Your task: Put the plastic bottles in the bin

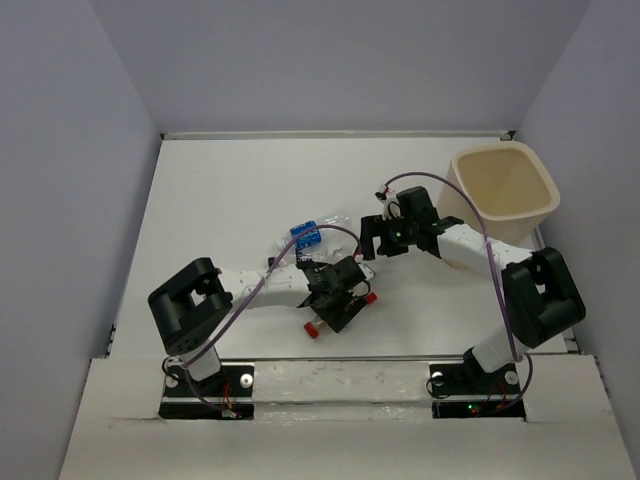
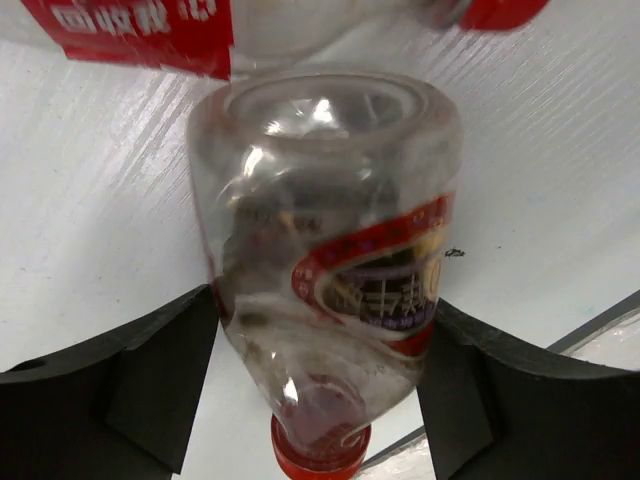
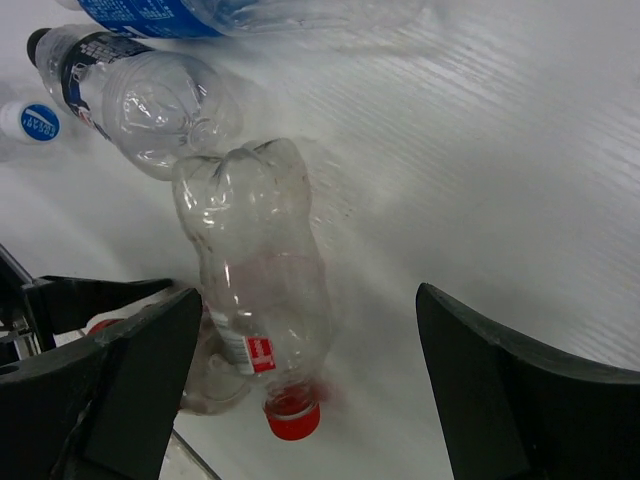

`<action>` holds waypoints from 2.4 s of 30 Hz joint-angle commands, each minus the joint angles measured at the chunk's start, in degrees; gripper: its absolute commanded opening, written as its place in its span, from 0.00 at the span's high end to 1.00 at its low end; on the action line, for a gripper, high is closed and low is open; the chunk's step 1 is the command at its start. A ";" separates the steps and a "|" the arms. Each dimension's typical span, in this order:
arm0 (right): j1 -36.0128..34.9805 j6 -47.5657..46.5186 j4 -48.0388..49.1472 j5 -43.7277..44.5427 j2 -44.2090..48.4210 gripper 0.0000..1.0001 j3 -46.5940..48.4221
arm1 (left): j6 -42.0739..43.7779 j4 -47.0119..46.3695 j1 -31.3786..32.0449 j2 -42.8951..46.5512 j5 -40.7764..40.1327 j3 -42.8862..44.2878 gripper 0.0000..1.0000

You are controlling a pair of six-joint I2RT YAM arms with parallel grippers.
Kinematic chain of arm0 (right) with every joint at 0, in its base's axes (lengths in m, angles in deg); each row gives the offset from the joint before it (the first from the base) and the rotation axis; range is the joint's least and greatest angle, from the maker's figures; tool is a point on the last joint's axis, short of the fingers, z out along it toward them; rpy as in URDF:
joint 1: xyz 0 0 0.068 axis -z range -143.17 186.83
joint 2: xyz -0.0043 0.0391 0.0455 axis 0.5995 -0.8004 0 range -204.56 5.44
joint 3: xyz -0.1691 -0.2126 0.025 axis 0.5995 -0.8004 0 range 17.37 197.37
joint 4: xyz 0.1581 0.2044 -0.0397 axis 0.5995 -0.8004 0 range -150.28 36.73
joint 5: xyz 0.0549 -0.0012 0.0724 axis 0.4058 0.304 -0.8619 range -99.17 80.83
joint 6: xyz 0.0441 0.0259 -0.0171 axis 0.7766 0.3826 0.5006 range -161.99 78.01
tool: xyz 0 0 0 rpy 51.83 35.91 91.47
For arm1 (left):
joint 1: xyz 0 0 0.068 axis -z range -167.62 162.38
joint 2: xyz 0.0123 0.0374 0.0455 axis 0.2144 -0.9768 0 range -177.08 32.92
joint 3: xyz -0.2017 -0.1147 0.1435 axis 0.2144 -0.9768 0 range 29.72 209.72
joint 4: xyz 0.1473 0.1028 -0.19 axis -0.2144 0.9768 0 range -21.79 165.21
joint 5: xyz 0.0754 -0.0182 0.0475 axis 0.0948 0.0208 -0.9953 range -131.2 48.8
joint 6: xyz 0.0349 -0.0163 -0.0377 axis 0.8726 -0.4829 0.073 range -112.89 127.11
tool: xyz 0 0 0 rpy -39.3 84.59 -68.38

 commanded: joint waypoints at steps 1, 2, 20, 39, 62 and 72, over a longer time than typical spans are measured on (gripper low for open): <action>-0.85 0.26 5.56 -6.05 -3.33 0.07 -0.21 | -3.60 0.46 0.50 -0.32 2.63 -1.89 0.20; -1.37 0.26 5.65 -6.14 -3.86 0.07 -0.12 | -4.03 0.46 0.50 -0.06 3.25 -2.07 0.24; -4.98 2.46 9.08 -3.60 -6.59 0.30 -4.52 | -7.73 5.38 0.59 17.96 4.66 0.12 0.67; -3.41 0.18 -9.81 35.14 29.71 0.90 15.39 | -6.15 -9.80 -0.12 21.75 -2.11 22.35 0.67; 25.69 1.67 -11.13 41.14 33.30 0.14 22.56 | -5.70 -21.77 -1.08 -16.83 2.73 76.50 0.65; 25.69 3.08 -12.10 51.69 51.68 1.00 18.69 | -17.31 -47.00 -3.19 -29.39 1.32 77.89 0.62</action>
